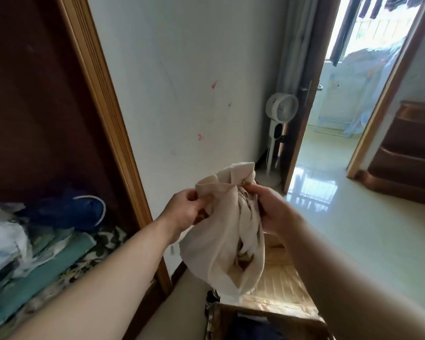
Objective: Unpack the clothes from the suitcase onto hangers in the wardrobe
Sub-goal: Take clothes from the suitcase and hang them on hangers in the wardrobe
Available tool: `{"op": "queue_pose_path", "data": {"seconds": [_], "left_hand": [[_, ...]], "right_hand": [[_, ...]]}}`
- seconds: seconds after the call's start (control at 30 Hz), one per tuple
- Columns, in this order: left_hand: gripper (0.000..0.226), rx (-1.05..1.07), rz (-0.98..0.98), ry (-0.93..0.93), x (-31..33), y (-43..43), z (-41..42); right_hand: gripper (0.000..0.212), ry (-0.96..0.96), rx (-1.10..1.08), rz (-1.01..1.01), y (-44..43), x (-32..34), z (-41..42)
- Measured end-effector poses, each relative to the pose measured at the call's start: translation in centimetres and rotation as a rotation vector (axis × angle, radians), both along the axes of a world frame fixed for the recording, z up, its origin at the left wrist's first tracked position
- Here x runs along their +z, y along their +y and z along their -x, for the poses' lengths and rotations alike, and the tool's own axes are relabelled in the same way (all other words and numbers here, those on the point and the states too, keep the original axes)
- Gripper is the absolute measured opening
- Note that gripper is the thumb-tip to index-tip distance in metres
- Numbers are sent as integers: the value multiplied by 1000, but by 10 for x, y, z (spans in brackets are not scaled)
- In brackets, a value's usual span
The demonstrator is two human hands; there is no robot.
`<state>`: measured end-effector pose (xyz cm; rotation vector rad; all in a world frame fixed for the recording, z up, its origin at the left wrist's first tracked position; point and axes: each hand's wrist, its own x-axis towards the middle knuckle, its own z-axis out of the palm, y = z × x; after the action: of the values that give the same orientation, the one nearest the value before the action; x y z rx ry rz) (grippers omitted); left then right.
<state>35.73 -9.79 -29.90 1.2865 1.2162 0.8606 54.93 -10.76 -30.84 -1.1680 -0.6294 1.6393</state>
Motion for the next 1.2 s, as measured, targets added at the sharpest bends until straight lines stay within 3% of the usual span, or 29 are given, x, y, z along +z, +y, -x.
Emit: {"op": "queue_pose_path", "data": {"seconds": [0.2,0.27,0.37,0.43,0.57,0.63,0.7,0.8,0.83,0.93,1.03,1.1,1.2], "left_hand": [[42,334,101,-57,51,-4,38],[39,384,125,-31,62,-11,47],[25,364,9,182,80,-17,51],[59,287,-138,338,94,-23,51],[108,-58,-438,732,102,-37,48],[125,-37,-555,841,101,-44,44],[110,50,-660,683,105,-48,40],[26,164,-783,394,130,-54,37],[16,216,-779,339,142,-55,38],[25,365,-754,251,182,-53,47],[32,406,-810,201,224,-50,58],[31,359,-858,279,243,-50,62],[26,284,-923,369,252,-57,60]], "right_hand": [[45,-30,-169,-48,-3,54,10],[48,8,-177,-77,-4,69,12],[45,59,-155,-116,-5,98,21],[39,95,-157,-143,-6,120,31],[38,107,-180,-172,-9,156,50],[32,76,-190,-181,-10,169,55],[18,46,-194,-208,-12,184,58],[15,51,-212,-224,-14,203,59],[16,39,-223,-242,-13,208,58],[30,-64,-167,-285,-10,217,55],[12,-169,5,-401,-19,232,56],[10,-178,148,-472,-27,245,59],[34,-216,355,-547,-38,260,68]]}}
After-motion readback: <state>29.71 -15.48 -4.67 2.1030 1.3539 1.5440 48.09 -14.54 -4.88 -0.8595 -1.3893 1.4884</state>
